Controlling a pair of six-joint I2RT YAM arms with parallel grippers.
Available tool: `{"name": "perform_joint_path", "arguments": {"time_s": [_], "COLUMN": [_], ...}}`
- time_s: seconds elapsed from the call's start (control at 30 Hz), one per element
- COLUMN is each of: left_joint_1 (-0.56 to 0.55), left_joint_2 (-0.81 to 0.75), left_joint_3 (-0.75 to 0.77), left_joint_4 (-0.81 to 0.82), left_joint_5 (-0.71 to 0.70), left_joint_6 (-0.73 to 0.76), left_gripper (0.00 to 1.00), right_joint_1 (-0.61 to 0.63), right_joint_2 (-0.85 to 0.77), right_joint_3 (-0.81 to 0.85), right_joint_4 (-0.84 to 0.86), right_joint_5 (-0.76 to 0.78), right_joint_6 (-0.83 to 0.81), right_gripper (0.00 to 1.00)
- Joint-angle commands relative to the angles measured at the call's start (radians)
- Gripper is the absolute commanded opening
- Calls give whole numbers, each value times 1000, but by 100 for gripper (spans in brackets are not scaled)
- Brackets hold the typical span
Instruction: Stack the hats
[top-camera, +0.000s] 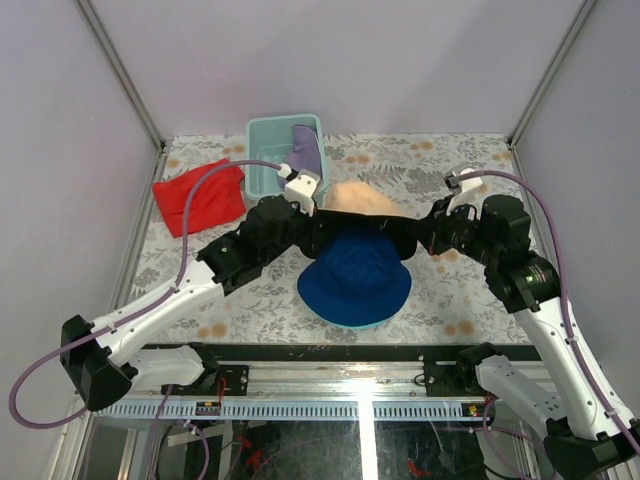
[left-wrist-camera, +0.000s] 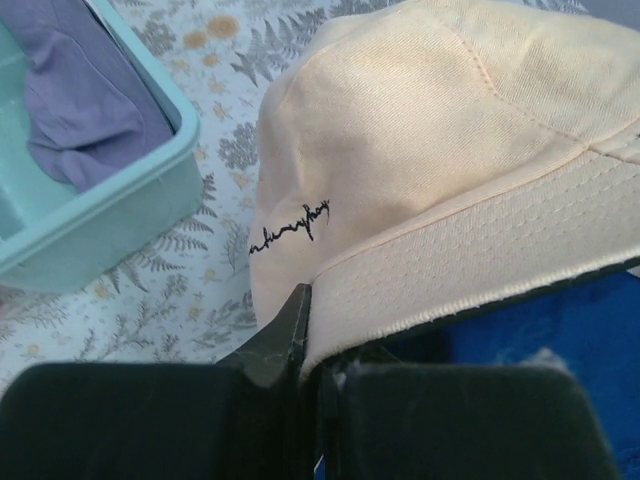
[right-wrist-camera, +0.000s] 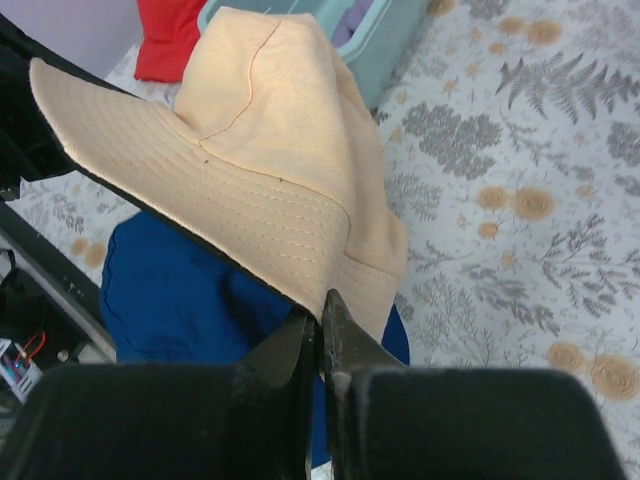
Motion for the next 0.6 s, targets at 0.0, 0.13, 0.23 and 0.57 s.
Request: {"name": "perform_joint_path", "arguments": {"time_s": [0.0, 0.13, 0.23, 0.57], "left_joint_1": [23, 3, -24, -65], "left_joint_2": [-44, -66, -76, -122], "left_joint_3": [-68, -124, -153, -172], "left_joint_4": [-58, -46, -32, 84], "left_joint_5": [-164, -150, -147, -241], "left_joint_6": [-55, -76, -68, 47], "left_gripper": [0, 0, 0, 0], "right_joint_1": [-32, -30, -30, -31], "right_joint_2": [-54, -82, -100, -48], "right_joint_3": [-10, -36, -55, 44], "right_joint_4": [-146, -178, -195, -131], "right_joint_5": [70, 41, 32, -12], "right_joint_6": [-14, -19, -15, 158], "right_gripper": [0, 5, 13, 53]}}
